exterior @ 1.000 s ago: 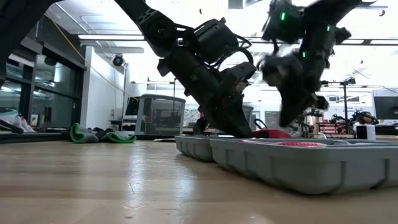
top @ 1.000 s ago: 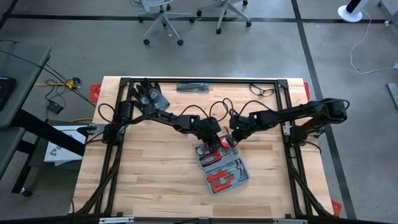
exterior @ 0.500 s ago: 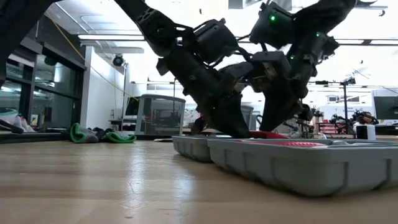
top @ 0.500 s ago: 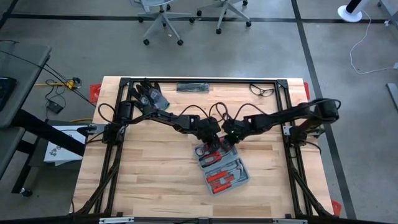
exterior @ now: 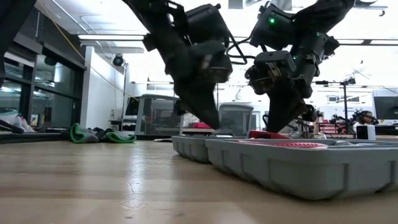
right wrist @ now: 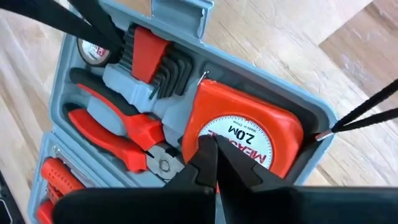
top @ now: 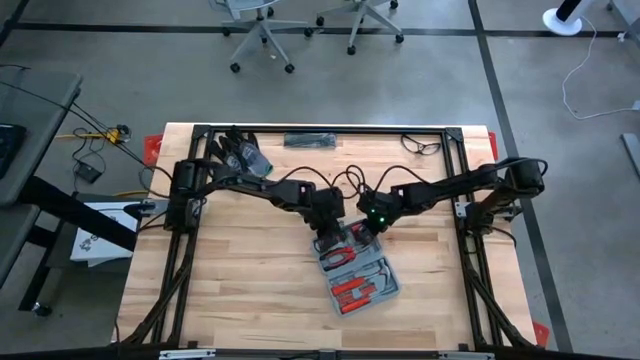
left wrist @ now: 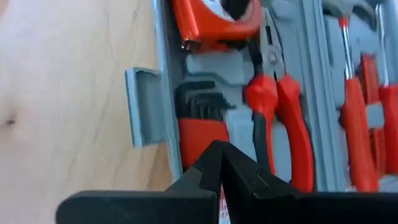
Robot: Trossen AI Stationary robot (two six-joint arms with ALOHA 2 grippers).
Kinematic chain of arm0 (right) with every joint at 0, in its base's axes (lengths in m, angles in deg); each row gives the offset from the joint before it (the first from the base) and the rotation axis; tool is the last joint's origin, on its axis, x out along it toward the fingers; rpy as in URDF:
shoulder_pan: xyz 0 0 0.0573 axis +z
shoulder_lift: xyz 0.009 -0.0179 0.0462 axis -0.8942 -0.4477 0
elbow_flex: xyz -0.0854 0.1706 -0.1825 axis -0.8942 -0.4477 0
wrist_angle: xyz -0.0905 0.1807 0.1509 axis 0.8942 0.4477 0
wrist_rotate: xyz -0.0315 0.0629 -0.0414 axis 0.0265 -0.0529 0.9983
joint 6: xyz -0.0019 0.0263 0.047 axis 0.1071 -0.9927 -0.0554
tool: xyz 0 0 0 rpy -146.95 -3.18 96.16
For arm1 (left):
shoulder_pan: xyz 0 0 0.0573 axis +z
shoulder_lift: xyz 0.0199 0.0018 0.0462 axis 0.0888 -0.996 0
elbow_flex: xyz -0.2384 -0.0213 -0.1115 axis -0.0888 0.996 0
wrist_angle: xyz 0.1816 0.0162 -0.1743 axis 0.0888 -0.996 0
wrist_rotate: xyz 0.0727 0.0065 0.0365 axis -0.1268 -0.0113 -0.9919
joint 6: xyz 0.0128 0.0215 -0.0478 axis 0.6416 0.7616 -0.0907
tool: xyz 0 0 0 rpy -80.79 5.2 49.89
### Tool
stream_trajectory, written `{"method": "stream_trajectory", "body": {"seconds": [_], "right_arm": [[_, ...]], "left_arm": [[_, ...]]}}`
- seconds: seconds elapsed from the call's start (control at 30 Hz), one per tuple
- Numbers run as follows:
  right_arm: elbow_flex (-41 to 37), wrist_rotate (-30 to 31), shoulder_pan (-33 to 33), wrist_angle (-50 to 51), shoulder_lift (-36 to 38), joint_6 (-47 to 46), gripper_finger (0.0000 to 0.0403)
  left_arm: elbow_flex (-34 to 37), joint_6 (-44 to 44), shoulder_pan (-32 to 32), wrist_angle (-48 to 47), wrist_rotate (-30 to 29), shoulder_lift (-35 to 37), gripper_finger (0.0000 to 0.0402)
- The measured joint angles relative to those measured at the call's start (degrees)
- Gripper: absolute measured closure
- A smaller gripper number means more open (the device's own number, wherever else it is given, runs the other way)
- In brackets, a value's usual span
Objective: Prefit tool cases
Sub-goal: Put the tape measure into the gray prefit tool case
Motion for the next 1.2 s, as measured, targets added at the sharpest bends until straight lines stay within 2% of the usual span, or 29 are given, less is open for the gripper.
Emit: {"method": "stream_trajectory", "body": {"seconds": [0.13, 0.4, 0.47, 0.57, 0.67, 0.87, 1.03, 1.2], "right_arm": [[-0.9, 0.3, -0.2, -0.4, 0.1, -0.2, 0.0403], [-1.7, 0.5, -1.5, -3.8, 0.0, -1.8, 0.0403], [-1.7, 0.9, -1.5, -3.6, 0.0, -1.9, 0.0403], [-1.7, 1.0, -1.5, -3.6, 0.0, -3.8, 0.0403], [-1.7, 1.1, -1.5, -3.7, 0.0, -5.1, 0.0403], [-1.7, 0.1, -1.6, -3.7, 0.0, -7.9, 0.0403], [-1.7, 0.0, -1.5, -3.8, 0.0, -8.0, 0.0403], [-1.7, -0.3, -1.6, -3.9, 0.0, -7.9, 0.0403]], "left_arm": [[0.1, 1.5, -2.7, -4.4, -2.8, 0.8, 0.0401], [4.6, -1.4, -4.9, 0.9, -7.6, 0.9, 0.0401], [4.7, -0.1, -4.7, 3.9, -8.0, 0.9, 0.0401], [4.2, 2.8, -3.4, 13.5, -8.5, 0.9, 0.0401], [4.3, 5.6, -1.8, 18.3, -6.3, -0.7, 0.0401], [4.3, 5.1, 1.5, 19.8, 0.9, -3.3, 0.0401], [4.4, 5.5, 2.3, 22.9, 2.9, -5.0, 0.0401], [4.3, 2.1, 3.2, 25.8, 5.5, -7.4, 0.0402]]}}
